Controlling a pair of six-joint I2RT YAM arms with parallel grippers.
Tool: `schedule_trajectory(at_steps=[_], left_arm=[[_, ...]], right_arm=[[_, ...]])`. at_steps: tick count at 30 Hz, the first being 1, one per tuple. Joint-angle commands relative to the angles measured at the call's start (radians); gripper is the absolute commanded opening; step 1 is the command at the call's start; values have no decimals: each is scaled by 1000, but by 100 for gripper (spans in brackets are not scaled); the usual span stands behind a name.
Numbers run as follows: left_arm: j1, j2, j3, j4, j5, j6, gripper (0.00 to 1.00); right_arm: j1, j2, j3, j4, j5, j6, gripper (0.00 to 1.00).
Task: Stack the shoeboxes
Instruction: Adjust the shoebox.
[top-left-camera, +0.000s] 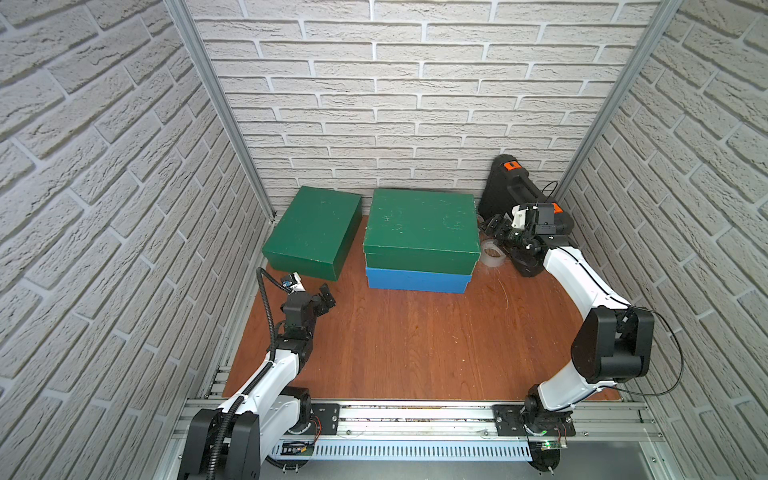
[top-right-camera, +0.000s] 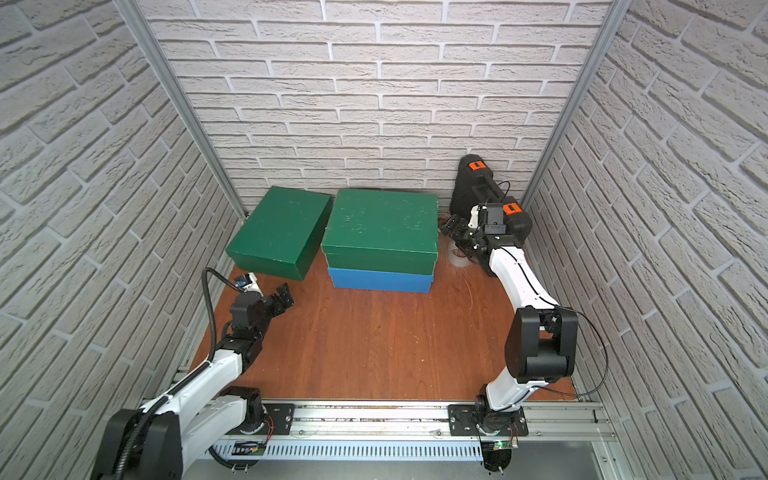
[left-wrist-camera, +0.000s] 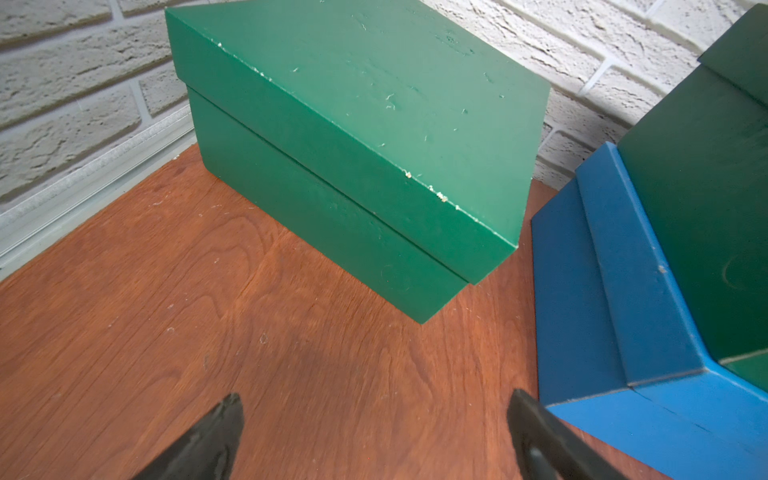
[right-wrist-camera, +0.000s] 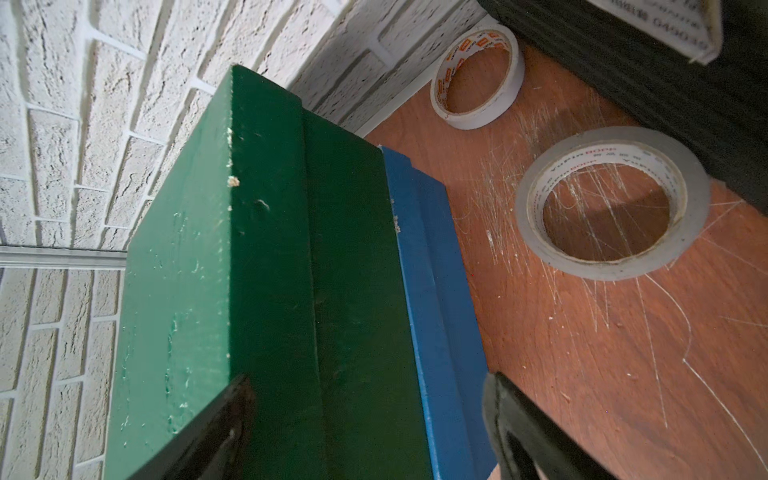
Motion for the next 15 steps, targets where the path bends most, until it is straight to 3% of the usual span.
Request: schedule_trajectory(at_steps=[1, 8, 11, 15], left_arm=[[6, -2, 11, 43, 6, -4, 98], [6, -3, 14, 40, 4, -6, 98], [46, -34, 35, -47, 12, -54, 98], [228, -137, 22, -97, 257, -229, 98]], right_arm=[[7, -11, 36, -11, 16, -18, 87], [8, -95, 26, -54, 65, -34, 89], [8, -160, -2, -70, 78, -40, 89], [11, -268, -82, -76, 99, -55, 90]])
